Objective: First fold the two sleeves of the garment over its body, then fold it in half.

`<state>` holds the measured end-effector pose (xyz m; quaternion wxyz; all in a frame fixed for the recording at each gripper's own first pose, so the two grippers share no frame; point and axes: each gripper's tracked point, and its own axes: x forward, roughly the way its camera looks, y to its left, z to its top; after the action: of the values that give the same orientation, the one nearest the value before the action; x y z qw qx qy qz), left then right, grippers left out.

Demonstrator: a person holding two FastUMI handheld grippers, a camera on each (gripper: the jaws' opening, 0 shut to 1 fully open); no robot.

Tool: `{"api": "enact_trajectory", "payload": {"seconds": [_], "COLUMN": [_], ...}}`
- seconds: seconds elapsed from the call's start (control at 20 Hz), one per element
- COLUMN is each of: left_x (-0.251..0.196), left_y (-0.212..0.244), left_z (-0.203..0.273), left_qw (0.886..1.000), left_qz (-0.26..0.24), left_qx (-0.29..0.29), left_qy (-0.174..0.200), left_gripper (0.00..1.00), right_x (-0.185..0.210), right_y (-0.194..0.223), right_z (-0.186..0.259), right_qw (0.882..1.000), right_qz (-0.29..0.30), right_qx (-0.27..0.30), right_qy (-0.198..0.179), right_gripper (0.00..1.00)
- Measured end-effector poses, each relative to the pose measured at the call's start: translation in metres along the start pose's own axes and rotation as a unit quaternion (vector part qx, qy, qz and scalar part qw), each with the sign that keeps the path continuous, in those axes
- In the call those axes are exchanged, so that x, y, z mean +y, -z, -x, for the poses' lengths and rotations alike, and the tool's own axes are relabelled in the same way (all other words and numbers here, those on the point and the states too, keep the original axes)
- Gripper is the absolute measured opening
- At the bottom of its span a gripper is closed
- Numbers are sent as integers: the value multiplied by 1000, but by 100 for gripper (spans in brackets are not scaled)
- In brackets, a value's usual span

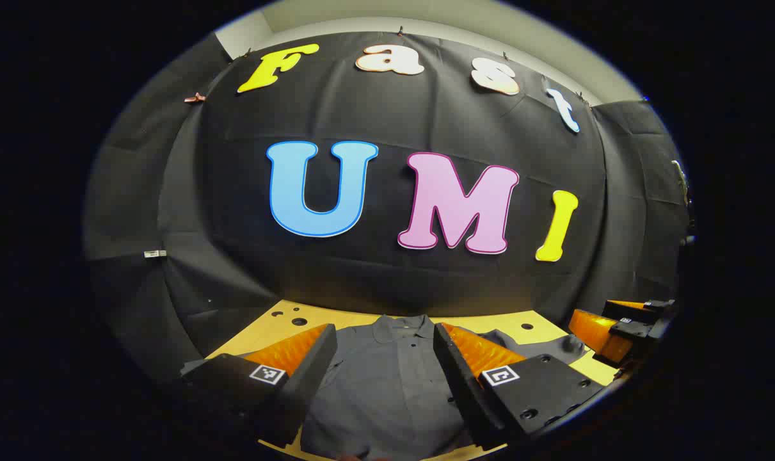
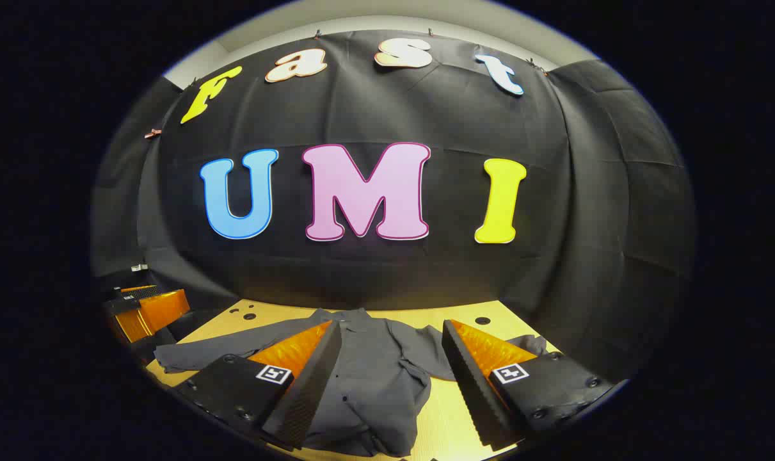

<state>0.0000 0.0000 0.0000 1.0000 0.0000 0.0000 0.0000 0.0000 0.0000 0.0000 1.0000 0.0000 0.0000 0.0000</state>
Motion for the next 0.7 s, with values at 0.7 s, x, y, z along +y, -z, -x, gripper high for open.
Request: {"api": "enact_trajectory", "payload": {"seconds": [0.7], "left_x": [-4], "left_y": [12], "left_z": [-12], "left_qw": [1000], "left_qz": [-12], "left_qx": [8], "left_qy": [-23], "left_gripper": [92], "right_x": [-13], "right_y": [14], "right_z": [-26], "right_qw": [1000], "right_qz": [-7], "right_qx": [19], "right_qy": [-19], "right_gripper": [98]}}
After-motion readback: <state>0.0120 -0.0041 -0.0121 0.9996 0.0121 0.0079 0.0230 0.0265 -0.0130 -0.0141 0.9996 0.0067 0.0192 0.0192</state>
